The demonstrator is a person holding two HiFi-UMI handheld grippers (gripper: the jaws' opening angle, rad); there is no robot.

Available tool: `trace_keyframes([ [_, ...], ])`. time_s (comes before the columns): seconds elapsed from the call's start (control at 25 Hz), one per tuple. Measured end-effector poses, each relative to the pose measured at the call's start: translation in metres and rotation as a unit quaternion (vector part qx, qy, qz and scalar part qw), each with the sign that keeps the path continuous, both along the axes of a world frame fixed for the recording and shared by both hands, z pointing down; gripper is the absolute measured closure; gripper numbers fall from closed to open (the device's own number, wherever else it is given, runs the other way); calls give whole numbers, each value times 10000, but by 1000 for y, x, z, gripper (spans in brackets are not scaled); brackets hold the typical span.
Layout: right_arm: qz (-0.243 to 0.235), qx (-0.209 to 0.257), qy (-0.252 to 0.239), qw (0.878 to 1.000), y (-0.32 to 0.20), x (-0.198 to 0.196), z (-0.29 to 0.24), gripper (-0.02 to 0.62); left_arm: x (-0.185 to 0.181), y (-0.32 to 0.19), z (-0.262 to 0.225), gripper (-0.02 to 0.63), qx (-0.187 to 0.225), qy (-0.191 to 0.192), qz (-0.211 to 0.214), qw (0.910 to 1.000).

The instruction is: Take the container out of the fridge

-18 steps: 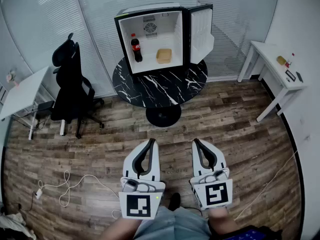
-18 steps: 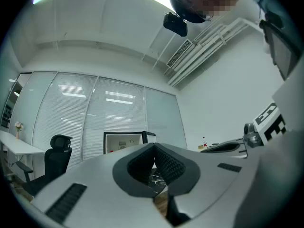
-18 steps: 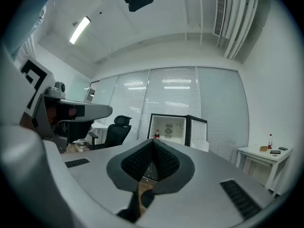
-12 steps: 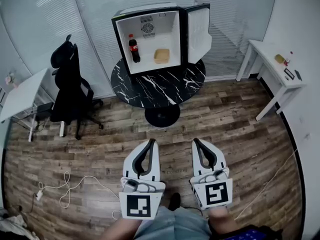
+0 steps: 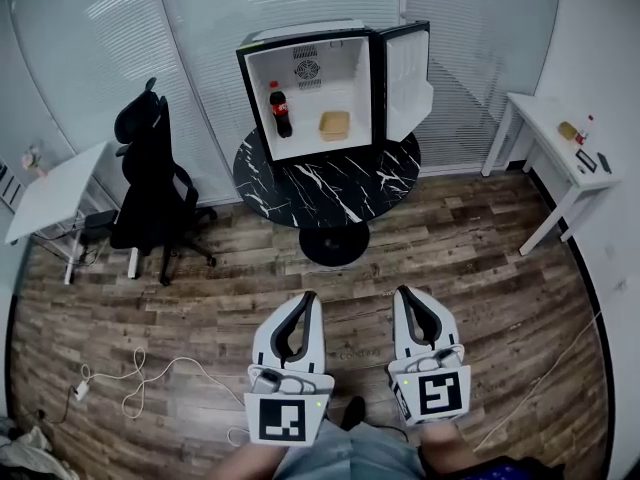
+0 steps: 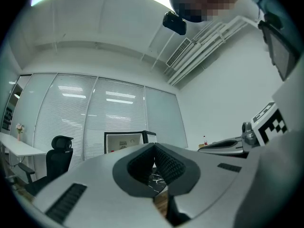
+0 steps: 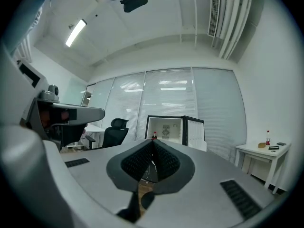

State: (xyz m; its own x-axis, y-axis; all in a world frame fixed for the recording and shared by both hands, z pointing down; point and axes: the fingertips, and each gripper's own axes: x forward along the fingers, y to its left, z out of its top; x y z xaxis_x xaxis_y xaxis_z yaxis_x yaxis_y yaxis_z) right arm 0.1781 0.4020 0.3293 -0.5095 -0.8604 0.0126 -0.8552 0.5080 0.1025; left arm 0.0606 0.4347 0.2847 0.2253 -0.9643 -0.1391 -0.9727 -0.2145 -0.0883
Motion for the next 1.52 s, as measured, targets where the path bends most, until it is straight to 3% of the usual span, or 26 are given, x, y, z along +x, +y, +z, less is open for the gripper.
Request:
trace_keyframes([
  [0.28,73,-87,86,9999,-45,-14,13,581,-26,-43,14,591,-148,22,-87,9999],
  [0.6,243,-300,109,9992,-147,-40,28,581,-68,-144,31,591,-415,104,-129,9990],
  [1.12,517,82,71,9986,-289,-111,-15,581,-137,-295,-15,591,32,67,198,9998],
  [1.28,611,163,127,9979,-312,-118,-22,581,-145,-323,-20,591,169,54,340,9993],
  [1.52,728,185,150,9971,-340,-118,-23,581,-138,-354,-8,591,45,53,538,9985],
])
